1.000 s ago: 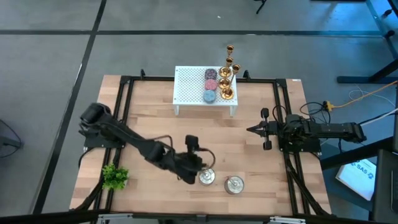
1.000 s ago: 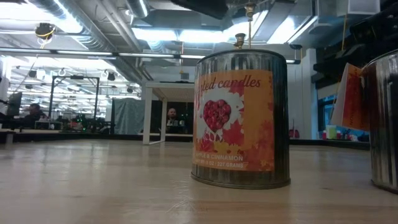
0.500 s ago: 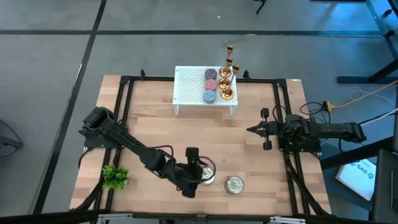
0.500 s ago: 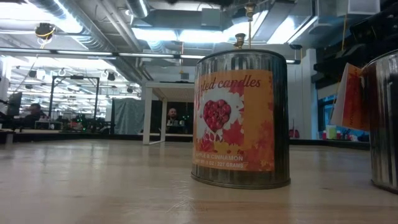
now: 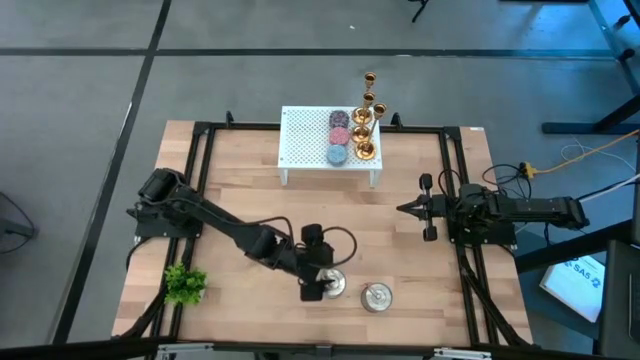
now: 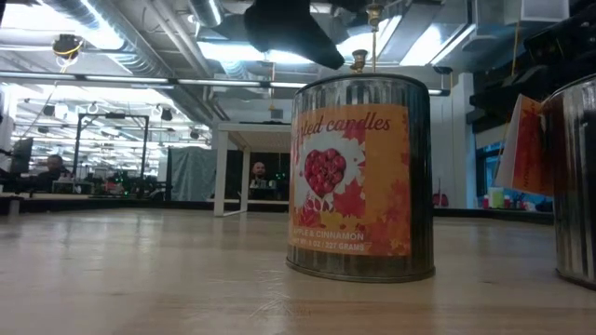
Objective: Pick & Place candle stick holders
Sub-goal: Put the left orange scented candle on the shelf
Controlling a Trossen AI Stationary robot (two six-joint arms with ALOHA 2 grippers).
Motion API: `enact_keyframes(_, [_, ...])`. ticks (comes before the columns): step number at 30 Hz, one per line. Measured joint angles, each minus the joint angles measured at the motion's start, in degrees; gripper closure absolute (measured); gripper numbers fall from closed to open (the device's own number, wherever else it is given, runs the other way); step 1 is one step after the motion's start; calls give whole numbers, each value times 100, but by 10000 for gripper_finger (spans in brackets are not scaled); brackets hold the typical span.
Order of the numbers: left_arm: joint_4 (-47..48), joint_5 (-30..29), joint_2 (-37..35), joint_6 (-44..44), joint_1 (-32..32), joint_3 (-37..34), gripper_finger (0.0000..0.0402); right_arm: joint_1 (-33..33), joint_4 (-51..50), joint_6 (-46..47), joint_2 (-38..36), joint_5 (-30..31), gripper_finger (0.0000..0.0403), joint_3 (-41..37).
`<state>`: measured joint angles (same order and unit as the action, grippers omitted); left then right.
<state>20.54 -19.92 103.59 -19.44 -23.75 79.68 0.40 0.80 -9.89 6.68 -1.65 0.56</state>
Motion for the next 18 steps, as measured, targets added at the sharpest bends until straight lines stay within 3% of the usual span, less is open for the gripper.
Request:
enact_keyframes(13, [-225,410,76,-118,22,-2,17,0,0,0,0,9,402,2])
enact_keyframes(18, [-112,976,168,-100,151,-6,4,0,0,0,0,9,402,2])
